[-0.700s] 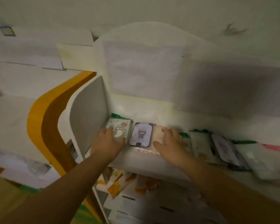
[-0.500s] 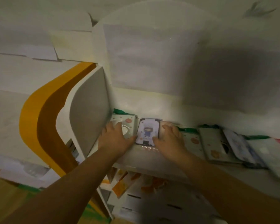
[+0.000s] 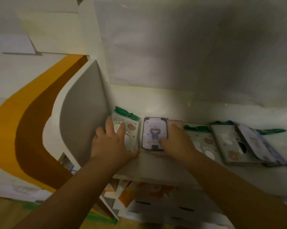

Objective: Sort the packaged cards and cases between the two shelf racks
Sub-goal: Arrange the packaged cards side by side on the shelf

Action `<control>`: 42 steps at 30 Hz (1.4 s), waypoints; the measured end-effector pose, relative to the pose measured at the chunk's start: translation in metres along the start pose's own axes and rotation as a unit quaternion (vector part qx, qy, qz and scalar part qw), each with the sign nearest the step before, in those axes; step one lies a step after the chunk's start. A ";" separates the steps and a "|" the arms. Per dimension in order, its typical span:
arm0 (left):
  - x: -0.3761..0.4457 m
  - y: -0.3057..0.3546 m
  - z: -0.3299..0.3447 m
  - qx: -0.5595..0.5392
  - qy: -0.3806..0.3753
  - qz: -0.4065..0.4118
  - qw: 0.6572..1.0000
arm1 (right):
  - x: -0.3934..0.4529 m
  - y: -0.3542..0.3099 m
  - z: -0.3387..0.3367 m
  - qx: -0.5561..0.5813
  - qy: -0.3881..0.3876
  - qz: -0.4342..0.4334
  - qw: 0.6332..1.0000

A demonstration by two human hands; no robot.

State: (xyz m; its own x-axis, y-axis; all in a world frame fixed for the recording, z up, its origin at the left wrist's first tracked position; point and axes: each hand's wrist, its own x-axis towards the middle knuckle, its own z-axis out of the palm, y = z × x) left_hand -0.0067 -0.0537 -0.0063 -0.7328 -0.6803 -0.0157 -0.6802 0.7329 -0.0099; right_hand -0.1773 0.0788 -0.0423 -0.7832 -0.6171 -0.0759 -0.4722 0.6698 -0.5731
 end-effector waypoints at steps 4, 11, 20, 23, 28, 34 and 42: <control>0.000 -0.005 -0.006 -0.039 -0.006 0.007 0.999 | -0.006 -0.010 -0.010 0.010 -0.005 -0.001 1.000; -0.005 -0.013 -0.016 -0.118 0.090 0.052 0.988 | -0.001 -0.025 -0.012 0.013 -0.073 0.002 0.997; -0.020 -0.020 -0.026 -0.394 0.098 0.027 0.913 | -0.016 -0.019 -0.026 0.209 0.015 0.055 0.976; -0.025 -0.018 -0.025 -0.417 0.094 0.022 0.904 | -0.032 -0.017 -0.040 0.279 0.024 0.091 0.956; -0.036 -0.001 -0.033 -0.560 0.088 -0.049 0.822 | -0.066 -0.014 -0.068 0.394 0.029 0.075 0.916; -0.054 0.032 -0.057 -0.746 0.004 -0.150 0.649 | -0.098 0.002 -0.100 0.451 0.077 0.035 0.889; -0.113 0.095 -0.078 -0.791 0.024 -0.146 0.593 | -0.155 0.043 -0.150 0.462 0.077 -0.002 0.884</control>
State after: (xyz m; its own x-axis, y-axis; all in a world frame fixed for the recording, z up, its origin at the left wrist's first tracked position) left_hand 0.0102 0.0920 0.0725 -0.5524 -0.8051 -0.2158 0.0846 -0.3117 0.9464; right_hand -0.1372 0.2653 0.0673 -0.8616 -0.5076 -0.0018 0.0013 0.0014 -1.0000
